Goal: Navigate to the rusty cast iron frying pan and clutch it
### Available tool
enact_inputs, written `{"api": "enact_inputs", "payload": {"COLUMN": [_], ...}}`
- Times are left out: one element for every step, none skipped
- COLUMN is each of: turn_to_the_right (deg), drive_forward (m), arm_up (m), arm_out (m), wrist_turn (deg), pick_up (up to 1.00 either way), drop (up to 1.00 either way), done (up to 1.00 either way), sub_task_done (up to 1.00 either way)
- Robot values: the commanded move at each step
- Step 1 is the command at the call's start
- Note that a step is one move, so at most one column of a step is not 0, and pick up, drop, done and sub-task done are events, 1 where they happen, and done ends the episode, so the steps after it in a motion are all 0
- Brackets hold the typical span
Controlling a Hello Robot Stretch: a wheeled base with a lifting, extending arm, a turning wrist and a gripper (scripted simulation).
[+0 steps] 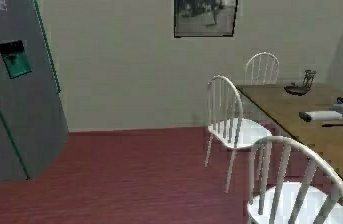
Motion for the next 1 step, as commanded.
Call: {"api": "enact_inputs", "payload": {"turn_to_the_right": [0.0], "drive_forward": [1.00], "arm_up": [0.00], "arm_out": [0.00], "wrist_turn": [0.0], "pick_up": [0.00], "drop": [0.00], "done": [0.00], "sub_task_done": [0.00]}}
